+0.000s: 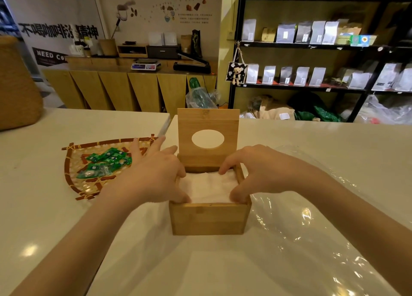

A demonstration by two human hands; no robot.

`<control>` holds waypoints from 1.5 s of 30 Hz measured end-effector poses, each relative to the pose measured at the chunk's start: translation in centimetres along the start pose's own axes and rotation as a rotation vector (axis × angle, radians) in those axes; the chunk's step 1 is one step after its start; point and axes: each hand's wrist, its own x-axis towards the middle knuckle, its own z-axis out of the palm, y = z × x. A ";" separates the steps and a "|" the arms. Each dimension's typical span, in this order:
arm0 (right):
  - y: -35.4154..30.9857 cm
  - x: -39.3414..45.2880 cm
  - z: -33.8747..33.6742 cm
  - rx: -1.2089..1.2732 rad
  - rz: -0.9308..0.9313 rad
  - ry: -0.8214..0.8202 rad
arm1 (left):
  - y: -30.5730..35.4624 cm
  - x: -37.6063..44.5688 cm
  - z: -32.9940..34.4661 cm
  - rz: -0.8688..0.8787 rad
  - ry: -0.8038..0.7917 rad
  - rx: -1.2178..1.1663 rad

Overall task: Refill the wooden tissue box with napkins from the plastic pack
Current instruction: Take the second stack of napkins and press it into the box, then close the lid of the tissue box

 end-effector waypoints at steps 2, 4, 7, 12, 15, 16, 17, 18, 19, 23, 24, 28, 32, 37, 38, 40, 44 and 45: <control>-0.3 0.1 0.0 -0.076 0.019 -0.053 | 0.3 0.4 0.0 0.005 -0.026 0.005; -0.4 0.4 0.2 -0.140 0.045 -0.079 | 0.5 0.8 0.2 0.004 -0.040 0.017; -0.6 0.8 0.7 -0.207 0.068 -0.097 | 0.6 1.0 0.5 -0.021 -0.038 0.043; -1.0 1.4 1.7 -0.311 0.038 -0.023 | 1.5 1.4 1.1 -0.076 0.030 0.139; -0.7 1.5 2.0 -0.251 -0.014 0.007 | 1.6 1.6 1.4 -0.072 0.042 0.122; -0.5 1.4 1.9 -0.231 -0.030 0.007 | 1.5 1.7 1.4 -0.064 0.039 0.115; -0.3 1.3 1.7 -0.213 -0.043 0.004 | 1.3 1.5 1.3 -0.055 0.031 0.103; 0.0 1.1 1.3 -0.182 -0.047 0.011 | 1.1 1.3 0.9 -0.051 0.027 0.082; 0.3 0.8 0.8 -0.125 -0.045 0.045 | 0.8 1.0 0.4 -0.053 0.044 0.043; 1.3 0.5 -1.7 0.172 -0.056 0.522 | -0.2 0.2 -2.3 -0.062 0.433 -0.204; 1.4 0.8 -2.1 0.161 -0.058 0.654 | -0.2 0.4 -2.8 -0.061 0.541 -0.266; 1.7 3.1 -1.9 -0.003 -0.074 0.642 | 0.1 2.2 -3.3 -0.017 0.590 -0.302; 2.3 4.2 -0.7 -0.118 -0.052 0.626 | 0.6 3.6 -2.3 0.016 0.566 -0.216; 2.3 3.0 0.6 -0.206 -0.132 0.829 | 0.4 2.5 -1.3 0.038 0.745 -0.255; 2.3 2.6 1.1 -0.208 -0.161 0.894 | 0.4 1.9 -1.0 0.044 0.787 -0.265; 2.3 1.6 2.1 -0.186 -0.222 0.997 | 0.4 0.6 -0.1 0.100 0.884 -0.306; 2.6 -1.5 4.7 -0.050 -0.349 0.948 | 0.0 -1.9 3.3 0.283 0.903 -0.355; 2.7 -2.1 5.5 -0.021 -0.374 0.919 | 0.0 -2.5 4.3 0.315 0.868 -0.397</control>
